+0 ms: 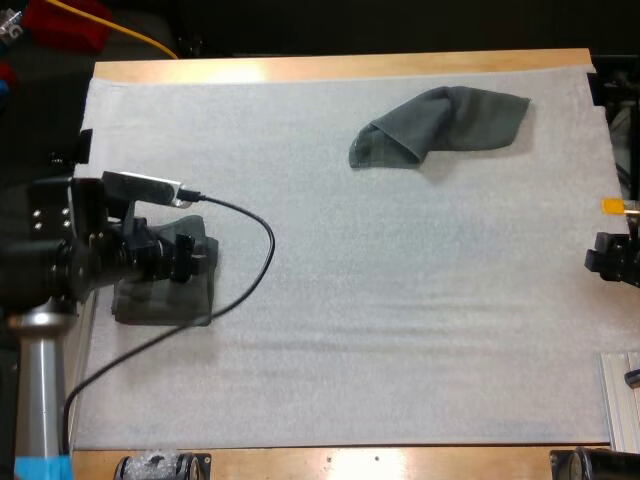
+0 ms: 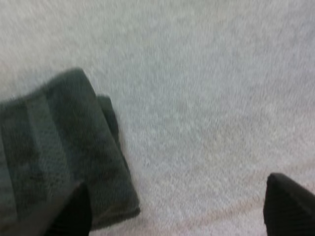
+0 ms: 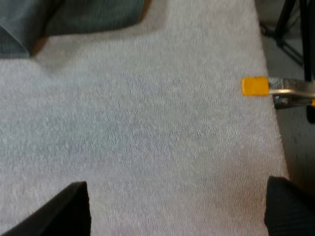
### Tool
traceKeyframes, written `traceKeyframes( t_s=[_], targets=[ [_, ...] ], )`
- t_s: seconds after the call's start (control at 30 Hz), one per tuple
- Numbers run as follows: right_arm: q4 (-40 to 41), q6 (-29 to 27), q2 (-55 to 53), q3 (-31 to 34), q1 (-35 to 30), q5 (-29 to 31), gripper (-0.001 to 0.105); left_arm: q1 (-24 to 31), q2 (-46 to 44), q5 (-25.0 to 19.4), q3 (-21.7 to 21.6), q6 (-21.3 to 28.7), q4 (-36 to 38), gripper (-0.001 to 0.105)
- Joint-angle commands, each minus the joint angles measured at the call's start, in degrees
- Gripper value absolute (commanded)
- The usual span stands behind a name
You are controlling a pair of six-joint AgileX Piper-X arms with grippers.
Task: Pick towel from pile, fold and stack
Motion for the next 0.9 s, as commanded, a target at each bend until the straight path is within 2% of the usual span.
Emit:
traceKeyframes(
  t_s=[0.0,0.17,0.33,0.37,0.47,0.5,0.63,0.67,0.87],
  targets=[
    [0.4,-0.7,-1.2,-0.4,0.0,0.6,0.07,-0.2,-1.3,0.4,-0.3,0.2,-0.2,0.069],
    [0.4,0.9,-6.7,-0.4,0.0,0.4,0.07,-0.2,-7.9,-0.3,-0.3,-3.1,-4.3,0.069],
    [0.7,1.9,-10.3,-0.4,0.0,0.1,0.07,-0.2,-13.1,-6.4,1.1,-4.7,-7.2,0.069],
    [1.3,1.9,-12.4,-0.4,0.0,-3.5,0.07,-0.2,-19.6,-7.6,6.6,-5.3,-8.5,0.069],
    [1.8,2.0,-13.7,-0.4,0.0,-4.7,0.07,-0.2,-24.9,-7.8,11.3,-6.1,-8.5,0.069],
    [2.1,2.2,-14.9,-0.4,0.0,-4.8,0.07,-0.2,-28.5,-7.8,14.3,-6.4,-8.5,0.069],
    [2.3,2.8,-16.9,0.0,0.0,-4.8,0.07,-0.2,-35.4,-7.8,17.9,-6.4,-8.5,0.069],
    [2.6,3.3,-19.4,0.9,0.0,-4.8,0.07,-0.2,-40.0,-7.8,19.2,-6.4,-8.5,0.069],
    [2.7,3.3,-25.2,3.7,0.0,-4.8,0.07,-0.2,-45.9,-7.8,19.3,-6.3,-7.3,0.069]
  ],
)
